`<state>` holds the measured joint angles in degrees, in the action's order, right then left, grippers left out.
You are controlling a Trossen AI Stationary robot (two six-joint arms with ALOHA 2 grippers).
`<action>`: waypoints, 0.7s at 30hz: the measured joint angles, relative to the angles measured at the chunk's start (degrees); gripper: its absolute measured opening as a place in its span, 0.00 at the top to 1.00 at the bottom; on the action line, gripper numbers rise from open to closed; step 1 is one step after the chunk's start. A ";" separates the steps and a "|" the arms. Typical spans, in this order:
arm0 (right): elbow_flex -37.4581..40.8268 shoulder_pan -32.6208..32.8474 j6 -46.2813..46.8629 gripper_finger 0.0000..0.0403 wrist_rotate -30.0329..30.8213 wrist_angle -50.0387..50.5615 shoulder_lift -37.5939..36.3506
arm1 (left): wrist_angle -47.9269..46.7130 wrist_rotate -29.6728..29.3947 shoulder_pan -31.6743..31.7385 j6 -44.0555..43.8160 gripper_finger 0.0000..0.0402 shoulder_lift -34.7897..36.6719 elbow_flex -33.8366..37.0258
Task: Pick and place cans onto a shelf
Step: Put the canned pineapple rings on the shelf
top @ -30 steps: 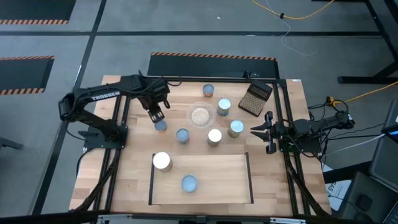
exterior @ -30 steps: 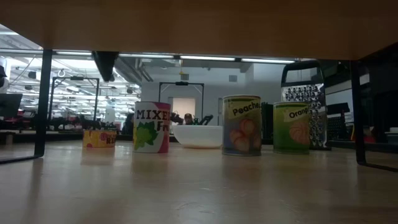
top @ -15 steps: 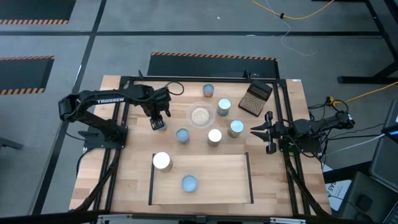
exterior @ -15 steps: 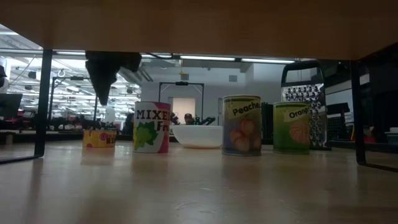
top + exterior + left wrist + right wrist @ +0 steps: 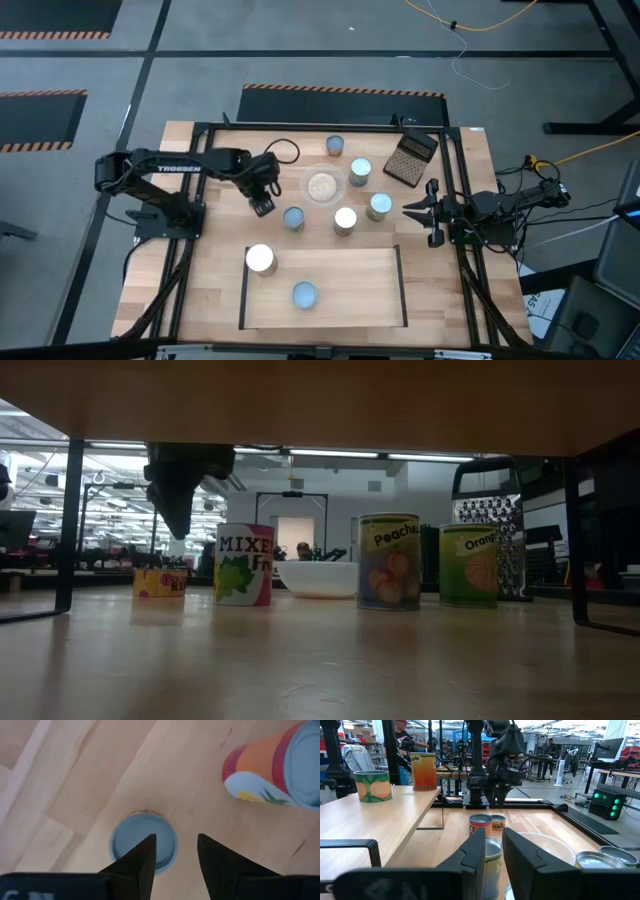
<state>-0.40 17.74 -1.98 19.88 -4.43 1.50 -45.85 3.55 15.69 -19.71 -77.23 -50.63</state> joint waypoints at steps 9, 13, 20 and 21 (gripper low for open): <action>0.00 0.01 -0.01 0.82 0.00 0.00 0.00 | 2.80 -6.43 -2.54 -12.04 0.66 0.00 2.42; 0.00 0.00 -0.02 0.82 0.00 0.00 -0.01 | 4.38 -6.43 -2.54 -14.78 0.66 0.00 3.60; 0.00 0.02 -0.02 0.82 0.00 0.00 -0.02 | 6.90 -6.44 -2.54 -17.75 0.66 0.00 6.09; 0.00 0.00 -0.01 0.82 0.00 0.00 -0.02 | 7.82 -6.44 -2.54 -18.08 0.66 0.00 6.52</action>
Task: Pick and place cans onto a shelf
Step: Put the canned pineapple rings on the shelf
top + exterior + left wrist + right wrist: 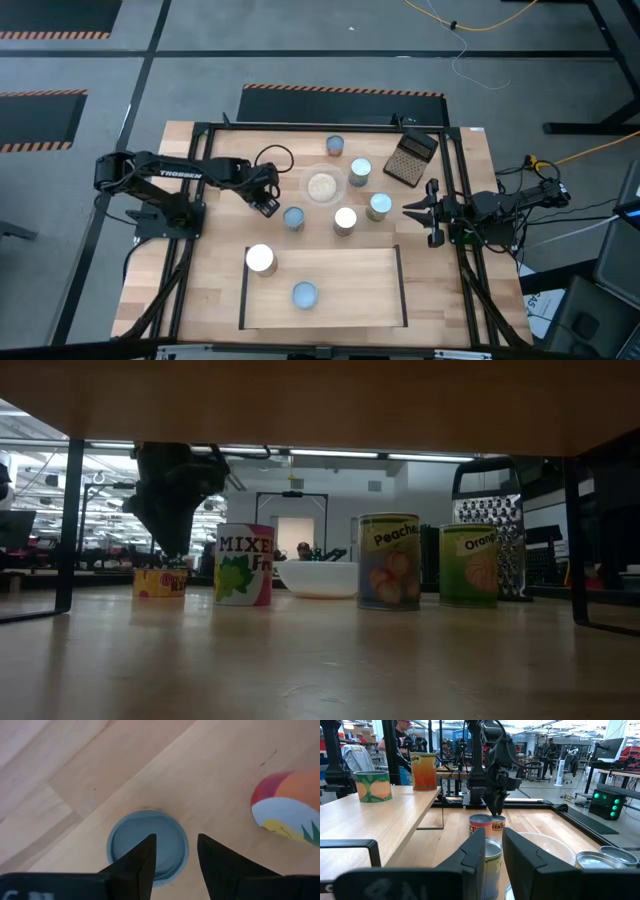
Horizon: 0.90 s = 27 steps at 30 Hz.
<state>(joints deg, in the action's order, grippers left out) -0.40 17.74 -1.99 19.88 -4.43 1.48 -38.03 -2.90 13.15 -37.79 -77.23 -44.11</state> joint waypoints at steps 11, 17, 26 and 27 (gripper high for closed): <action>0.00 0.01 -0.01 0.82 0.00 0.00 0.00 | 3.09 0.00 0.00 -0.87 0.66 0.00 1.98; 0.00 -0.01 0.01 0.82 0.00 0.00 0.00 | 3.07 0.00 0.00 -0.89 0.66 0.00 1.98; 0.00 0.01 0.01 0.82 0.00 0.00 0.01 | 3.09 -0.02 0.00 -1.15 0.66 -0.19 1.98; 0.00 0.00 0.00 0.82 0.01 0.00 0.00 | 3.31 -0.02 0.00 -1.17 0.66 -0.69 1.98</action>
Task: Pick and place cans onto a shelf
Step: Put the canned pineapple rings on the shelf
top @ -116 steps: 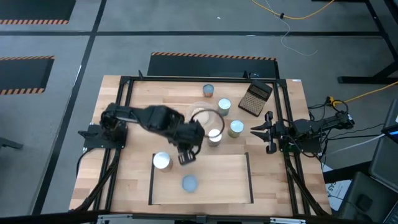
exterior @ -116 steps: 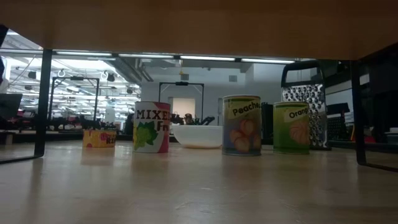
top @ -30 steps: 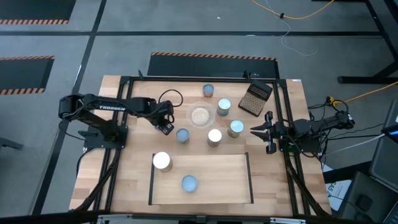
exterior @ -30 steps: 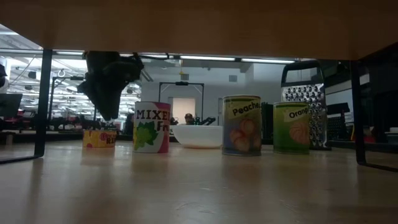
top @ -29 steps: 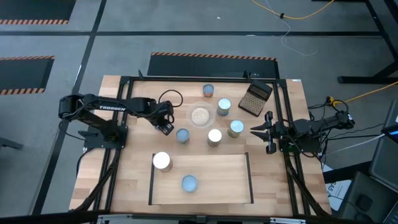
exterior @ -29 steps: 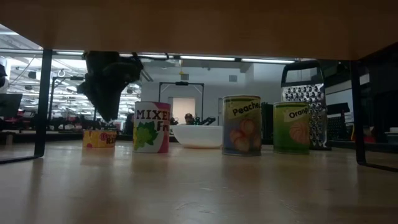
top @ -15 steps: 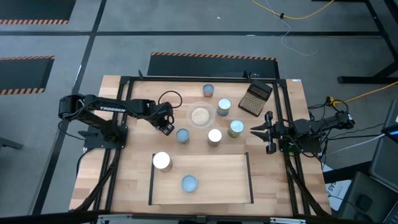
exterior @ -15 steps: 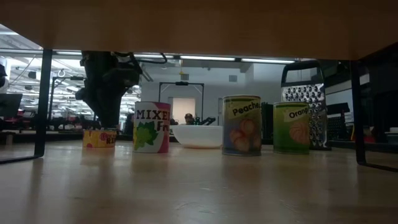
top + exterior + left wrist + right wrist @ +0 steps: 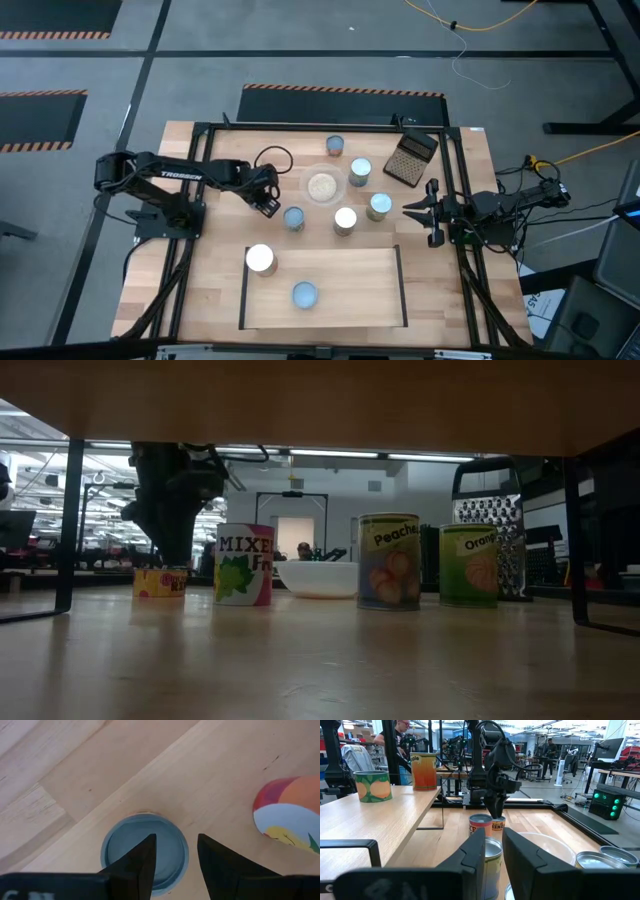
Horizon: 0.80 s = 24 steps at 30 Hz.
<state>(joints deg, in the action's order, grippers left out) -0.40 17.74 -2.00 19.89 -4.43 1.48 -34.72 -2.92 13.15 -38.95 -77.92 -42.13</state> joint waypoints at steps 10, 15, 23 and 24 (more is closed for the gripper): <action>0.00 0.02 0.00 0.82 0.01 -0.02 0.00 | 1.23 0.79 -0.04 0.39 0.66 -5.44 -0.22; 0.00 0.00 0.00 0.82 0.01 0.00 0.00 | 0.62 0.48 -0.07 0.47 0.68 -5.56 -0.20; 0.00 0.02 0.00 0.82 0.01 0.00 0.00 | -0.30 0.50 -0.07 0.39 0.80 -5.65 -0.15; 0.00 0.00 0.00 0.82 0.01 0.00 0.00 | -0.30 0.52 -0.07 0.39 0.82 -5.65 -0.15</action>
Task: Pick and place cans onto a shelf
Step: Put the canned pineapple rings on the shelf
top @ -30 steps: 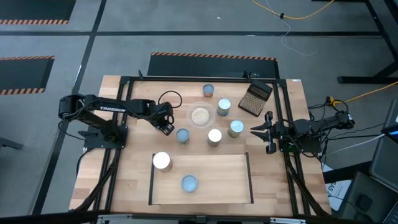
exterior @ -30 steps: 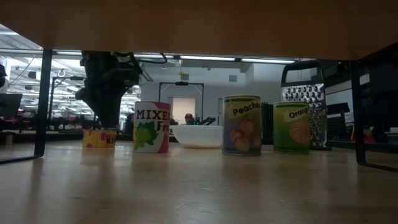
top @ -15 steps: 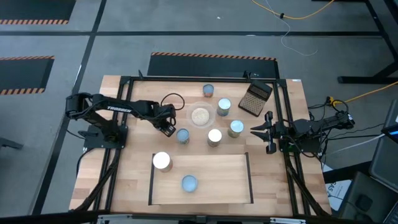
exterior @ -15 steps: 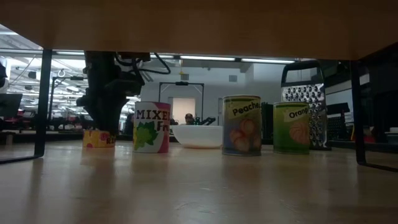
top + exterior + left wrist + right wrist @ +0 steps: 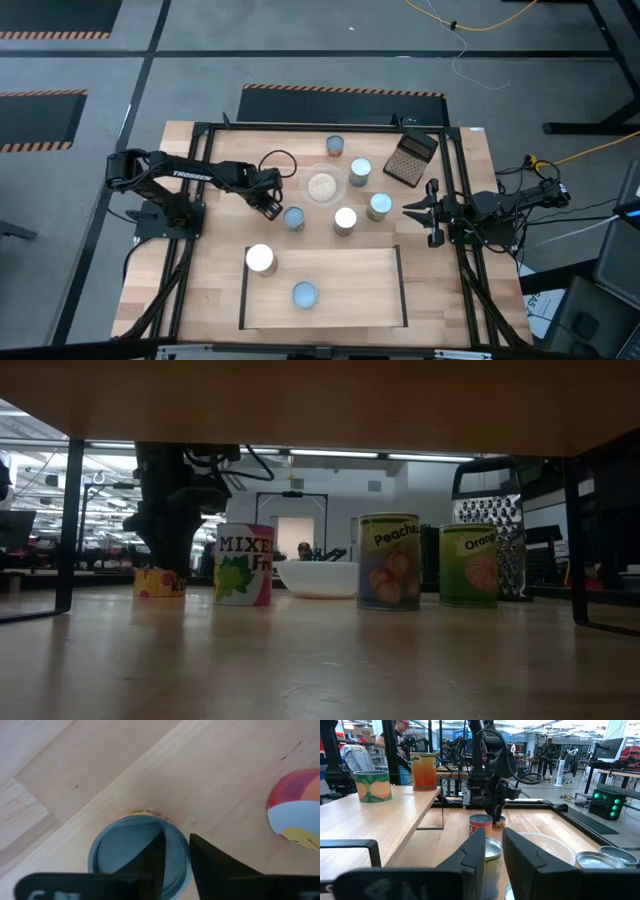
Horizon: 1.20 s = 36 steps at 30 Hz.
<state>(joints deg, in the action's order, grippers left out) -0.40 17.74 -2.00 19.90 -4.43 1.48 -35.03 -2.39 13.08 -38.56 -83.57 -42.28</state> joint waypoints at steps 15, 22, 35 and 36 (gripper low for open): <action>0.00 0.01 0.24 0.82 -0.01 0.00 0.00 | -0.51 -0.05 -0.01 2.57 0.99 0.36 -0.44; 0.00 0.02 0.22 0.82 -0.02 0.00 0.00 | -7.17 -3.49 0.02 10.52 0.99 0.26 -7.30; 0.00 0.02 0.03 0.82 -0.02 0.00 0.00 | -23.11 -7.45 0.02 22.21 1.00 0.33 -26.71; 0.00 0.01 0.02 0.82 -0.02 0.00 0.00 | -23.64 -7.45 0.02 22.88 1.00 0.33 -28.31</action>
<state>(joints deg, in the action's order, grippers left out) -0.40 17.74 -1.98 19.88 -4.43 1.48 -58.67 -9.85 13.10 -15.69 -83.24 -70.59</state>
